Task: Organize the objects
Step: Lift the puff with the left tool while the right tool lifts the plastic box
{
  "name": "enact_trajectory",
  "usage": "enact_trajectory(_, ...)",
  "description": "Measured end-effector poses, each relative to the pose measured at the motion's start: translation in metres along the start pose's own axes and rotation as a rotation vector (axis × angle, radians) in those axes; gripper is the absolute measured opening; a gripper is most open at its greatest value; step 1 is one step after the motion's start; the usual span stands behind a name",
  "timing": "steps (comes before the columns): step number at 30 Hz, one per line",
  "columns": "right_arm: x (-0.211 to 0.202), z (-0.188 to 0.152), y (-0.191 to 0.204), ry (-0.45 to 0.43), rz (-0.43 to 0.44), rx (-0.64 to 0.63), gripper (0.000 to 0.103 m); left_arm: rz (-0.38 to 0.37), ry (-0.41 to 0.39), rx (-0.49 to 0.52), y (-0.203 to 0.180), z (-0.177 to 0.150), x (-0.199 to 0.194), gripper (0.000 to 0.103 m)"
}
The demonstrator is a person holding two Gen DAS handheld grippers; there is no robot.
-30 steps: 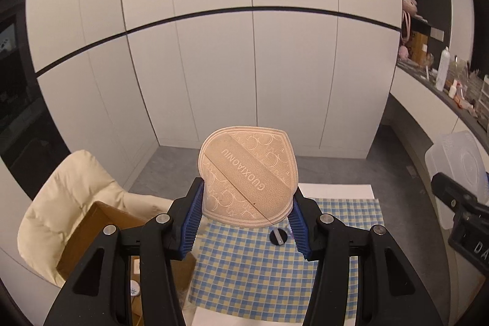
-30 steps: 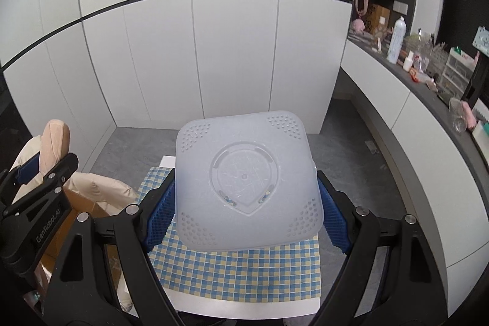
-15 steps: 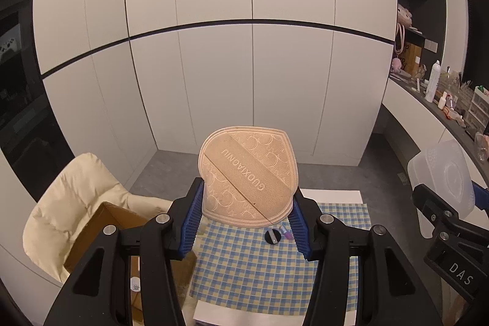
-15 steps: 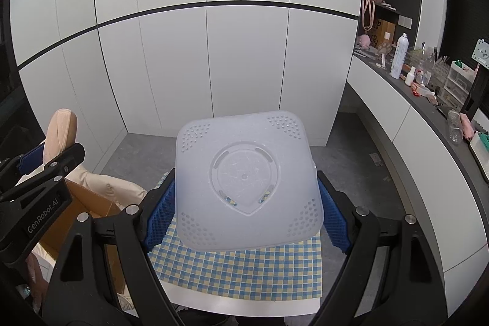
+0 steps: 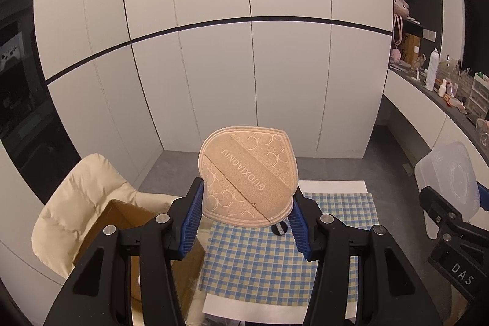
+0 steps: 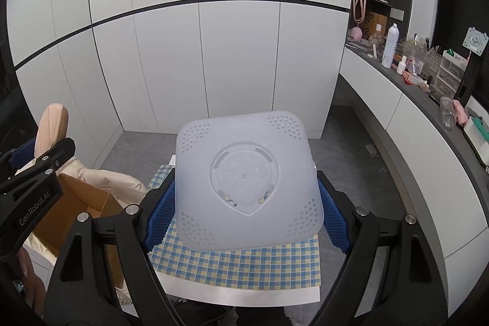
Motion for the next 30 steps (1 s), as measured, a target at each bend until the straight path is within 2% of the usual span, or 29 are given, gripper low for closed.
enact_trajectory(8, -0.015, -0.022, -0.002, 0.002, 0.004, 0.002, 0.085, -0.003, 0.016, 0.029, 0.000, -0.028, -0.011, 0.052)
enact_trajectory(30, -0.044, -0.113, 0.002, 0.079, 0.053, 0.028, 0.085, -0.047, 0.011, 0.070, 0.011, -0.096, -0.059, 0.052)
Point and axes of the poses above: each gripper's, at about its wrist camera, not at the fingertips, and x roughly the way its jaws point, y to its left, z to its top, the point moved 6 cm from there along x, roughly the way its jaws point, and after that the axes turned 13 degrees about z, right-handed, at the moved point
